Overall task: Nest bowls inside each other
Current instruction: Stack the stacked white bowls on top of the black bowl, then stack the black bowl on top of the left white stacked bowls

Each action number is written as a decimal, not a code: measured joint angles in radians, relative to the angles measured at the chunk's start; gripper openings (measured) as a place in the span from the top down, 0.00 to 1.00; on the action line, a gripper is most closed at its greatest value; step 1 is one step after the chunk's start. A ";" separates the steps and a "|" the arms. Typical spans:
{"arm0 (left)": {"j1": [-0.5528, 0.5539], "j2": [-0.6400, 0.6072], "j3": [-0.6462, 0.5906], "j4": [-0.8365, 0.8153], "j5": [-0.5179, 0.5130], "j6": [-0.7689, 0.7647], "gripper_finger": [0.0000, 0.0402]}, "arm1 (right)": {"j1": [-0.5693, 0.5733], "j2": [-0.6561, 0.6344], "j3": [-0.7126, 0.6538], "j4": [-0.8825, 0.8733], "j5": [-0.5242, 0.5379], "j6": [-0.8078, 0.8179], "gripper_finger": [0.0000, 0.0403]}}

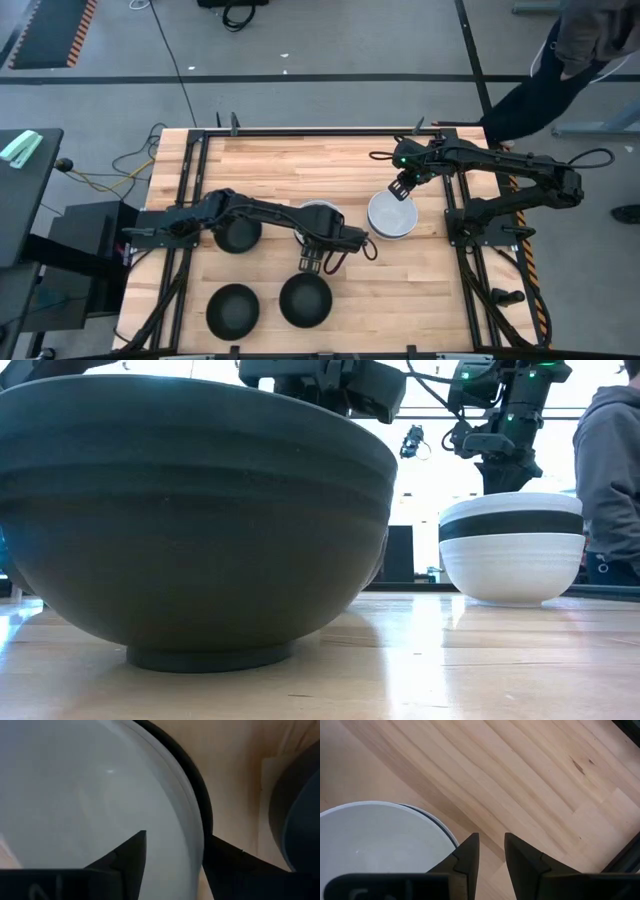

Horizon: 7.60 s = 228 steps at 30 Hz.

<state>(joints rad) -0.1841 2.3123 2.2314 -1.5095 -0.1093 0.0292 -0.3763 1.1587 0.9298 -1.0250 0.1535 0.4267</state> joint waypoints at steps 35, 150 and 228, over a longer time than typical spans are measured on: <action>0.009 0.066 0.000 0.067 0.074 -0.044 0.57 | -0.001 0.000 -0.055 0.029 0.001 -0.003 0.75; -0.391 -0.019 0.084 0.049 -0.012 -0.748 0.58 | 0.487 -0.072 -0.055 -0.012 0.026 0.152 0.75; -0.375 0.160 0.084 -0.061 -0.075 -0.713 0.97 | 0.511 -0.072 -0.055 -0.013 0.037 0.155 0.75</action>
<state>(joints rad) -0.5591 2.4722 2.3150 -1.5709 -0.1843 -0.6834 0.1345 1.0870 0.8753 -1.0380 0.1907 0.5821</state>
